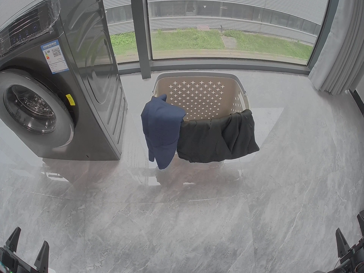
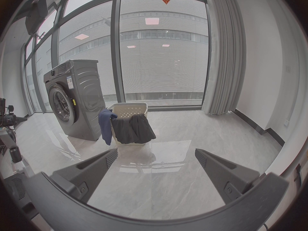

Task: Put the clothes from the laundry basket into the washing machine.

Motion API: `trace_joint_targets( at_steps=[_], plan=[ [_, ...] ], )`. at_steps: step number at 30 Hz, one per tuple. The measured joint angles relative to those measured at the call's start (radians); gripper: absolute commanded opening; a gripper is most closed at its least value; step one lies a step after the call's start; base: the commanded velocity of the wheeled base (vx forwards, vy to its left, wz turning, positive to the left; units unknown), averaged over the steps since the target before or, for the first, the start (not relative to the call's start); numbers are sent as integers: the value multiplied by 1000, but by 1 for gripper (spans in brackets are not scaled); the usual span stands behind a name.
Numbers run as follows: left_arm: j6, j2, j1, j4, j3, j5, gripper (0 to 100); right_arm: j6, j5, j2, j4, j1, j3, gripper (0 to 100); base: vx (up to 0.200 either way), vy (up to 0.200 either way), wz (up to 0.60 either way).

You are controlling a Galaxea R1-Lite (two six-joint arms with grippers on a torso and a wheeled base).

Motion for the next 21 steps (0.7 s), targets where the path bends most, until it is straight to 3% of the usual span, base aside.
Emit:
trace_joint_targets(
  at_steps=[15,21],
  plan=[
    [-4,0,0,0,0,2,100,0,0,0,0,0,0,100,200,0,0],
    [-4,0,1,0,0,2,100,0,0,0,0,0,0,100,0,0,0]
  ],
)
